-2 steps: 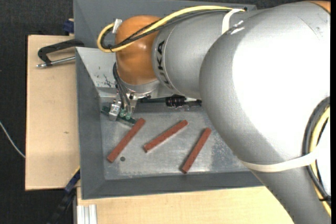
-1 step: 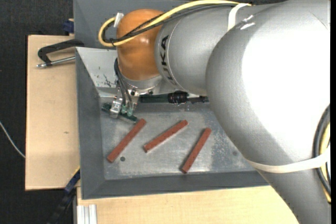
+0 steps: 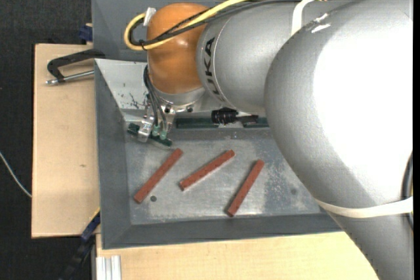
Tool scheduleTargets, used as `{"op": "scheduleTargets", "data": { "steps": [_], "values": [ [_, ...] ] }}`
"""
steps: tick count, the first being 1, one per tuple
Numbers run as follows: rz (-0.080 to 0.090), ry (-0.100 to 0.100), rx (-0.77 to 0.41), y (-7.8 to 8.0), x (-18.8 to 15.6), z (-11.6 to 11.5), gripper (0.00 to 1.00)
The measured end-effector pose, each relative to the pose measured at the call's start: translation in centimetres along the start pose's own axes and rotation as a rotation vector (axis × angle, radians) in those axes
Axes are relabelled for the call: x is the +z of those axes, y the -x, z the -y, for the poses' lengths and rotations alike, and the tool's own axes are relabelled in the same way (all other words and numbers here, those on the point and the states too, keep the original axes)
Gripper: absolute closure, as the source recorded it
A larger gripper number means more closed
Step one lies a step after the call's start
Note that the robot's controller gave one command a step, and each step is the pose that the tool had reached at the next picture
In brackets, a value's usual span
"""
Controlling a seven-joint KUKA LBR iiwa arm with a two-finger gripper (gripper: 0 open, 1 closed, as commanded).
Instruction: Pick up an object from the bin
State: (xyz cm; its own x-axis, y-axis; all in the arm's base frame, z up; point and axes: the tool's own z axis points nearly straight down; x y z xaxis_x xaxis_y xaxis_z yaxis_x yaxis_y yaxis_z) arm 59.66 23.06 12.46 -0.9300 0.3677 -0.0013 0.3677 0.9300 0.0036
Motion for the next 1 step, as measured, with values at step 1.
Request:
{"op": "scheduleTargets", "data": {
  "steps": [1],
  "values": [
    [0.002, 0.001, -0.001, 0.00, -1.64, -0.01, 1.00]
  ]
}}
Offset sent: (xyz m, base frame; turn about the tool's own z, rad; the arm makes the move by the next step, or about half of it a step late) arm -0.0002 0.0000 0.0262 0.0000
